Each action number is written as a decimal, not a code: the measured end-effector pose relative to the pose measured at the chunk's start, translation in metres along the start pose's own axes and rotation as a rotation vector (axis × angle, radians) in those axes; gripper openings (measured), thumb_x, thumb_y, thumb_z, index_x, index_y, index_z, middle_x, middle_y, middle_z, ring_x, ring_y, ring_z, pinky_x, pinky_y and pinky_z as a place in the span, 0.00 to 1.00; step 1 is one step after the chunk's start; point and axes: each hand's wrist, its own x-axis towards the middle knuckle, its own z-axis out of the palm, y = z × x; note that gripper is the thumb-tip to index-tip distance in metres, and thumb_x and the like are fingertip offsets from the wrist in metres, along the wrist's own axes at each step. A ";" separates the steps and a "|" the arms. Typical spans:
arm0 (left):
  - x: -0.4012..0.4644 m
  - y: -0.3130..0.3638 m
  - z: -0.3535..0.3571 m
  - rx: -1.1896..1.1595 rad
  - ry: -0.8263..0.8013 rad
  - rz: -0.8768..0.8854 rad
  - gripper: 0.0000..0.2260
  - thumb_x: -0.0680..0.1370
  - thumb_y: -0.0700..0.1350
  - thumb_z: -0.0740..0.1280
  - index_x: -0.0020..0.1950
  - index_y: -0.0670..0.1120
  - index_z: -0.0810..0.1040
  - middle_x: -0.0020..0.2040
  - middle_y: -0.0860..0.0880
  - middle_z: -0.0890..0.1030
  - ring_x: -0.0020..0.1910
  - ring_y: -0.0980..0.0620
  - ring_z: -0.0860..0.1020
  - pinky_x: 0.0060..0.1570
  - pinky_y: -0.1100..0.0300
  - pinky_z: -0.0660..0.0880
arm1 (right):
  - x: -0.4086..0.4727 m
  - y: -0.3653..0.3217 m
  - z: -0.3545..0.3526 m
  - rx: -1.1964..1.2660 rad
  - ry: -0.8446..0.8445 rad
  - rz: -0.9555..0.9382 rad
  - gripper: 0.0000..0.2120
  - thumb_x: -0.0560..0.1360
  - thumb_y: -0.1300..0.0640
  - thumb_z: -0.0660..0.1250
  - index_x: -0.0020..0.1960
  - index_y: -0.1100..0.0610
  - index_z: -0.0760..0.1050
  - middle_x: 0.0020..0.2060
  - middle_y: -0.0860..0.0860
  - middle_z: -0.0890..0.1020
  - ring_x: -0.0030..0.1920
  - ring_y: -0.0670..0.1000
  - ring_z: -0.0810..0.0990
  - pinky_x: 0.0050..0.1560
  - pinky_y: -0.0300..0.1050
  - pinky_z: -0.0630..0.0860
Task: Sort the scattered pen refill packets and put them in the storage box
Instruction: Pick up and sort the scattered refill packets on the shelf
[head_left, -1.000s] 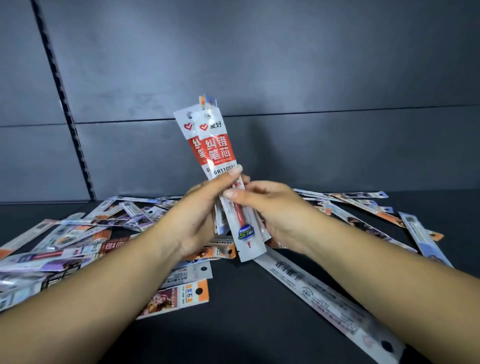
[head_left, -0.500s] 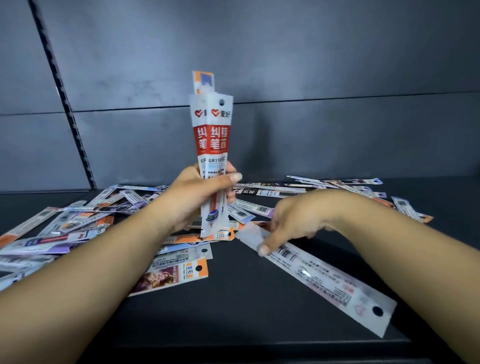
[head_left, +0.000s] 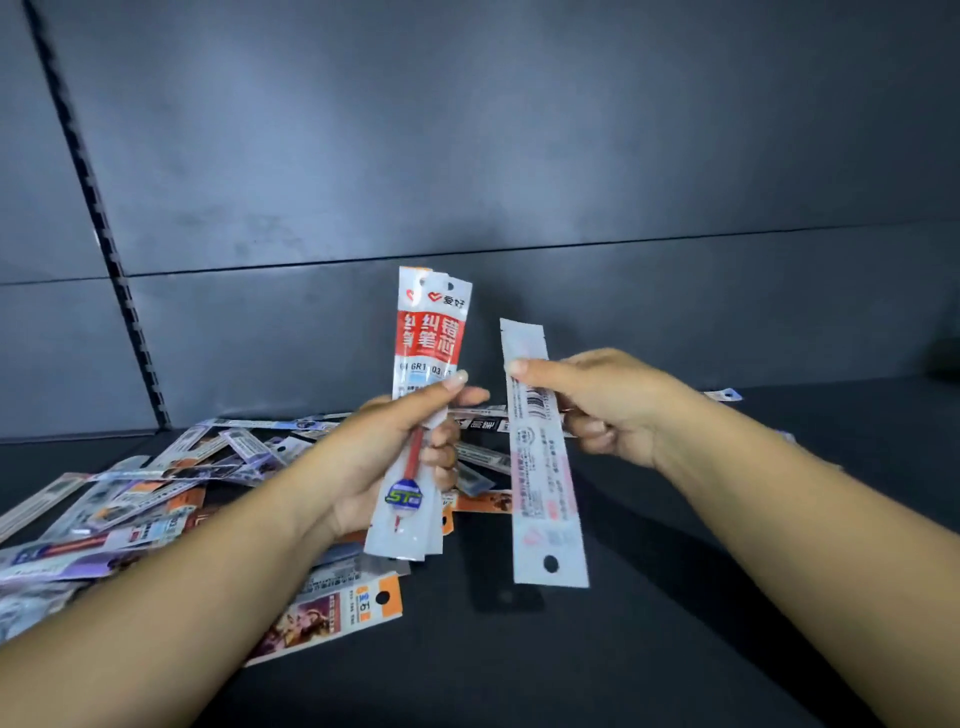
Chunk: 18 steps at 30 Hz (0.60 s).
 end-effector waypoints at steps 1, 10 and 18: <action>-0.002 0.000 0.003 -0.010 -0.030 -0.021 0.11 0.64 0.49 0.67 0.40 0.42 0.80 0.18 0.52 0.65 0.15 0.59 0.63 0.18 0.69 0.64 | 0.001 0.000 0.003 0.060 0.029 -0.002 0.13 0.71 0.51 0.69 0.33 0.57 0.72 0.18 0.47 0.76 0.15 0.42 0.61 0.17 0.30 0.54; -0.004 0.015 -0.010 0.045 0.108 -0.094 0.06 0.63 0.46 0.69 0.33 0.44 0.78 0.16 0.53 0.65 0.13 0.60 0.63 0.16 0.72 0.64 | -0.002 -0.009 -0.005 0.501 0.256 -0.127 0.08 0.72 0.56 0.68 0.39 0.57 0.72 0.30 0.52 0.80 0.17 0.43 0.74 0.17 0.31 0.66; 0.004 0.008 -0.006 -0.102 0.224 -0.016 0.06 0.73 0.44 0.66 0.40 0.42 0.78 0.28 0.45 0.83 0.21 0.55 0.79 0.20 0.67 0.74 | -0.003 -0.012 -0.005 0.762 -0.010 -0.124 0.17 0.73 0.47 0.63 0.45 0.62 0.76 0.32 0.56 0.85 0.32 0.50 0.84 0.36 0.41 0.81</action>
